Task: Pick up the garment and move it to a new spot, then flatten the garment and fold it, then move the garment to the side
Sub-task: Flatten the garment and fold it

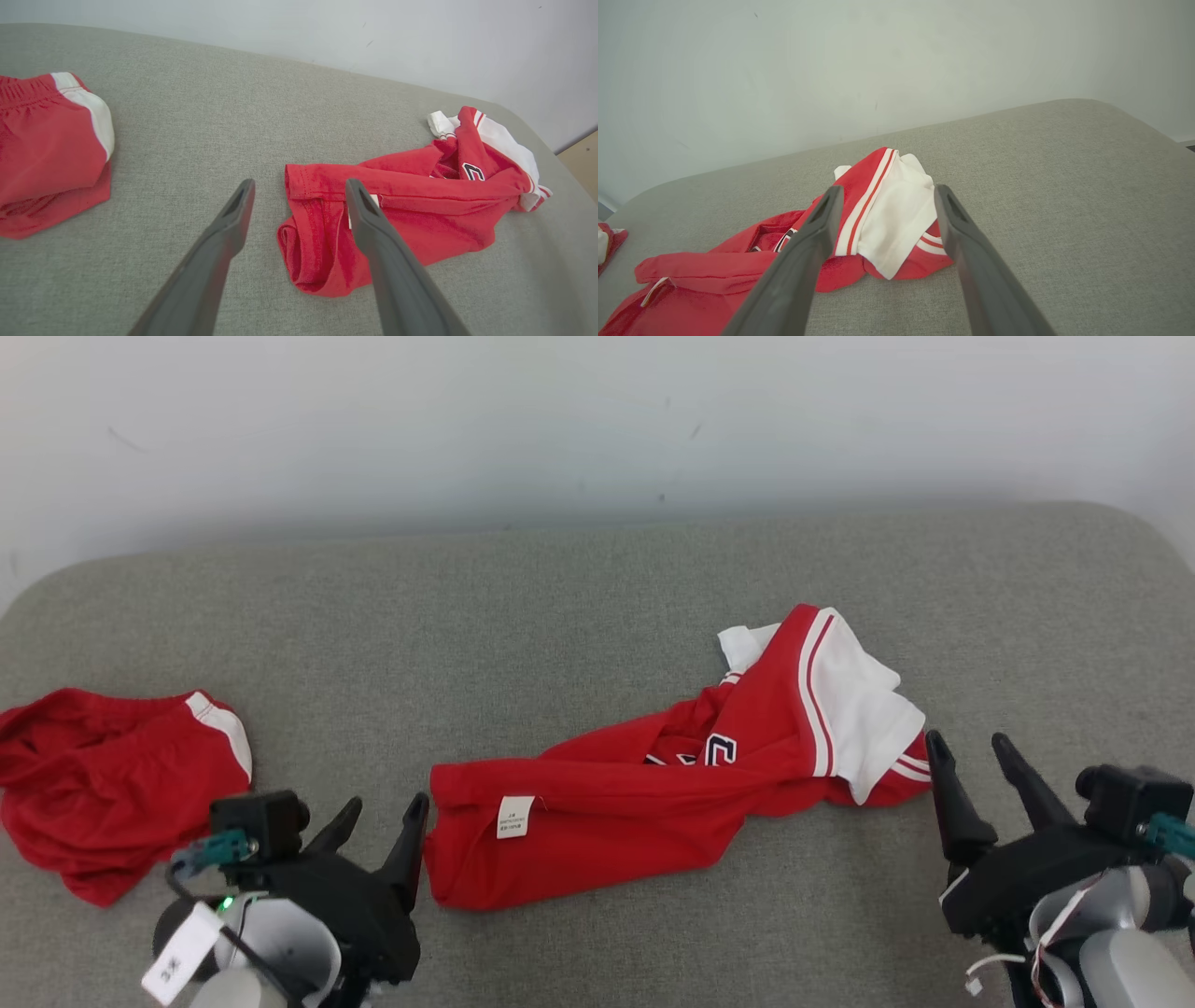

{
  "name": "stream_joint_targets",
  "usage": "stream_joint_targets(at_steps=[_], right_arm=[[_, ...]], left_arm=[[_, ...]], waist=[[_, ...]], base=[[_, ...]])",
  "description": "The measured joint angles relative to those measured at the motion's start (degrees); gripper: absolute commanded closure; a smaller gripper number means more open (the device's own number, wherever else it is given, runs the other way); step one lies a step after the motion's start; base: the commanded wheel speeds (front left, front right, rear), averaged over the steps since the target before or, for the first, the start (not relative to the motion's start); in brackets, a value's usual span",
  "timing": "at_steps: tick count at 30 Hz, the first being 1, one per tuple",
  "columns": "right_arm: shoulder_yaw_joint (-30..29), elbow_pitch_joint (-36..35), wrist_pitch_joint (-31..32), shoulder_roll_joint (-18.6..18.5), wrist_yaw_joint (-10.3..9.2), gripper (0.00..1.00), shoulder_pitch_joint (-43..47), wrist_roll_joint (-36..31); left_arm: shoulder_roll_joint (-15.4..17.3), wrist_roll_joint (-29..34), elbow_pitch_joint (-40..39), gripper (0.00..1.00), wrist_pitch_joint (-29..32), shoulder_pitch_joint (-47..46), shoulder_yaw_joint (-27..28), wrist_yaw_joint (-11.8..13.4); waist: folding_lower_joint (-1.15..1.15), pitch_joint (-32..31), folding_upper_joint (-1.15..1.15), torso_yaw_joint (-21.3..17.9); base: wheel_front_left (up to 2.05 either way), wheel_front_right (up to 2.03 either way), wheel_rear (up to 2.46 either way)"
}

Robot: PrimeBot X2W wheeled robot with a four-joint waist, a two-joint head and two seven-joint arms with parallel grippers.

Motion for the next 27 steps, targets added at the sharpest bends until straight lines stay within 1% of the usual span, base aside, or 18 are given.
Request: stream_joint_targets(at_steps=[5, 9, 12, 14, 16, 18, 23, 26, 27], right_arm=[[1.08, 1.67, 7.21, -2.82, -0.23, 0.00, -6.77, 0.07], [1.58, 3.82, 12.54, -4.79, 0.04, 0.00, -13.33, 0.08], [1.81, 5.73, 16.04, -6.67, 0.67, 0.00, -17.42, 0.07], [2.22, 7.05, 18.18, -7.73, 0.76, 0.00, -19.07, 0.07], [3.16, 8.60, 20.27, -8.04, 1.23, 0.00, -20.72, 0.07], [3.86, 9.79, 21.80, -8.04, 1.31, 0.00, -22.20, 0.07], [4.22, 12.39, 24.26, -8.53, 1.71, 0.00, -24.63, 0.05], [4.56, 14.17, 25.05, -8.55, 1.79, 0.00, -25.69, 0.05], [4.66, 14.77, 25.36, -8.55, 1.81, 0.00, -26.10, 0.05]], left_arm=[[-0.73, -0.44, 3.19, 0.00, 6.09, -6.27, -0.84, 0.04], [-1.11, -0.44, 6.08, 0.00, 10.24, -9.95, -0.79, 0.34], [-2.68, -0.69, 7.56, 0.00, 12.62, -12.79, -0.89, 0.57], [-3.64, -1.49, 8.32, 0.00, 14.03, -14.40, -1.10, 0.63], [-3.61, -1.69, 9.20, 0.00, 15.28, -15.61, -1.10, 0.63], [-3.54, -1.69, 9.95, 0.00, 16.34, -16.41, -1.15, 0.64], [-3.66, -1.69, 11.11, 0.00, 17.97, -17.94, -2.14, 0.81], [-3.78, -2.57, 11.11, 0.00, 18.26, -18.74, -2.16, -0.03], [-3.85, -2.67, 11.10, 0.09, 18.27, -18.75, -2.24, -0.30]], waist=[[0.00, 2.92, 0.00, 0.20], [0.01, 5.55, 0.01, 0.42], [0.01, 7.53, 0.01, 0.71], [0.01, 8.79, 0.01, 1.04], [0.01, 9.96, 0.01, 1.43], [0.01, 11.07, 0.01, 1.85], [0.00, 13.31, 0.01, 2.96], [0.01, 14.08, 0.01, 3.74], [0.00, 14.25, 0.01, 3.94]], base=[[0.00, 0.00, 0.00], [0.00, 0.00, 0.00], [0.00, 0.00, 0.00], [0.00, 0.00, 0.00], [0.00, 0.00, 0.00], [0.00, 0.00, 0.00], [0.00, 0.00, 0.00], [0.00, 0.00, 0.00], [0.00, 0.00, 0.00]])
